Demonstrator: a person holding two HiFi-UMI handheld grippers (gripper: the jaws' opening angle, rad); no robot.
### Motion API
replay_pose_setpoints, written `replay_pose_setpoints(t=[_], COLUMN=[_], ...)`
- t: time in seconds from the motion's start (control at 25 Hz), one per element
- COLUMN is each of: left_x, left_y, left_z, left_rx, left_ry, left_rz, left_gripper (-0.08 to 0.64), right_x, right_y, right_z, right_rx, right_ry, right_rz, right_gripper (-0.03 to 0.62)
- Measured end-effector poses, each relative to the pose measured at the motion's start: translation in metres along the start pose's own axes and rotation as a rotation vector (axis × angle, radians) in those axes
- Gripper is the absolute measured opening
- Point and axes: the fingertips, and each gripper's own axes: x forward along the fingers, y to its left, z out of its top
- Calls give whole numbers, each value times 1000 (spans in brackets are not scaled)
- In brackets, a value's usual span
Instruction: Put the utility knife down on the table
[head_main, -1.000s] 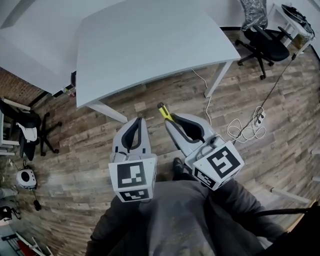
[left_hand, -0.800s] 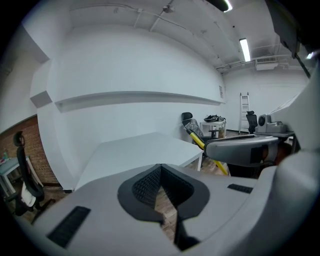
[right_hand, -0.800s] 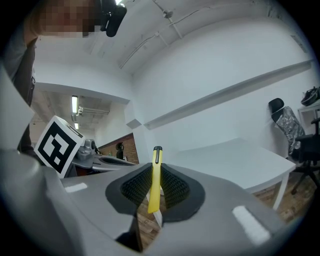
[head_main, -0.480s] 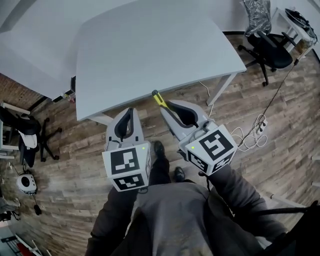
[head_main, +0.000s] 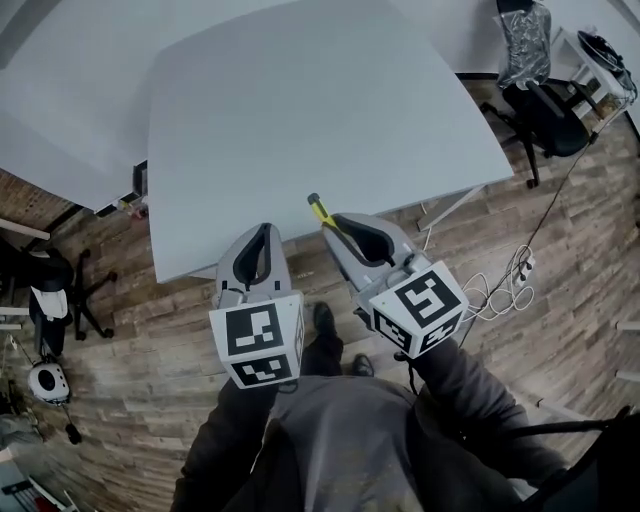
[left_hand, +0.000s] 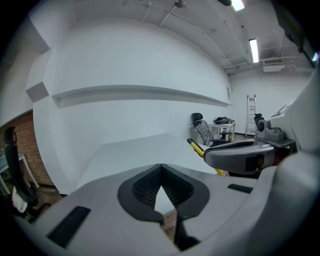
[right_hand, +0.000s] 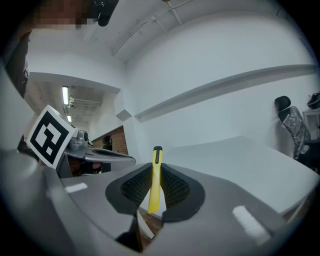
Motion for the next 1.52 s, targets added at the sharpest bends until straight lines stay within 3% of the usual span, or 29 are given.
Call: replay_pose_setpoints(t=[0.6, 1.24, 1.52], left_x=[100, 129, 145], left_y=[68, 81, 78], left_z=[11, 16, 2], left_rx=[-28, -45, -54], left_ry=[25, 28, 69], left_rz=[-64, -85, -84], left_gripper=[2, 2, 2], right_x=[119, 152, 159], right_y=[-41, -51, -66], right_z=[11, 5, -8], right_rx=[11, 15, 47], right_ry=[51, 94, 119], right_rz=[-33, -29, -26], right_gripper=[52, 52, 52])
